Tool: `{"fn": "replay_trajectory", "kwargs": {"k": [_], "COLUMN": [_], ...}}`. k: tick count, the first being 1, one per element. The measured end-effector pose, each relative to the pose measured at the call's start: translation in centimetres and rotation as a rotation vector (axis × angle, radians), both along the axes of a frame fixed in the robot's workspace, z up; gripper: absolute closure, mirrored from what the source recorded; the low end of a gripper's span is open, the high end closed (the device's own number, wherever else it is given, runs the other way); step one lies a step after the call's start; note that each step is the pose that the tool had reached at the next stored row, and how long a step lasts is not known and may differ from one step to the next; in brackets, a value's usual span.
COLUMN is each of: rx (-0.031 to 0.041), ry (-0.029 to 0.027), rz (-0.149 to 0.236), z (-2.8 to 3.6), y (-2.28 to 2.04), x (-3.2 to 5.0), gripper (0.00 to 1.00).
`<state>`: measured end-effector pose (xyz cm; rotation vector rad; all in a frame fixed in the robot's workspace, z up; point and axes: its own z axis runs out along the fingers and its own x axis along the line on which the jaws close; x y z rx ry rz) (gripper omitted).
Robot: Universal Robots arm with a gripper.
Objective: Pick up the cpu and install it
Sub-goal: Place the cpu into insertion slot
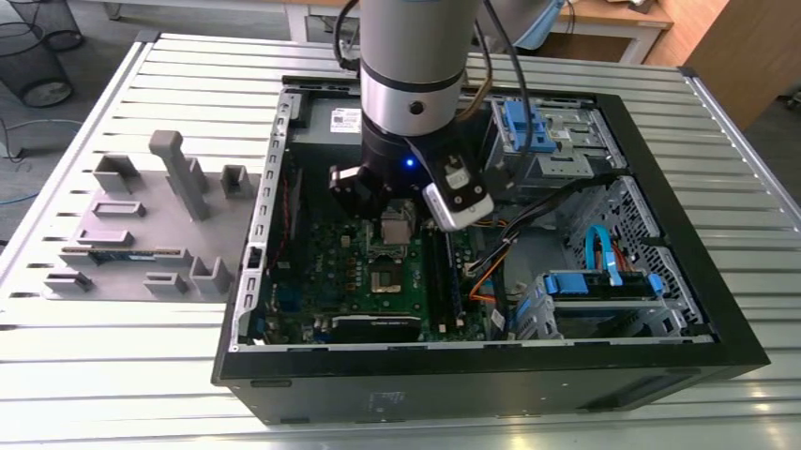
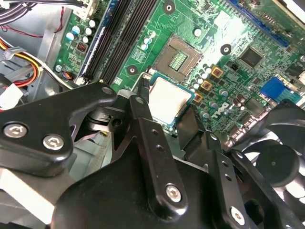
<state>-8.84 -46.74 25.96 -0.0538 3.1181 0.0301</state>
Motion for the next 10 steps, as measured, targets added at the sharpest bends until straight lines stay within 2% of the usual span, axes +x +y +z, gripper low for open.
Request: {"fn": "replay_trajectory", "kwargs": {"k": [10], "rx": [-0.0077], "ry": [0.0], "rz": [0.0], "z": [-0.75], "y": [0.0], "x": [-0.01], "gripper": [0.53]}}
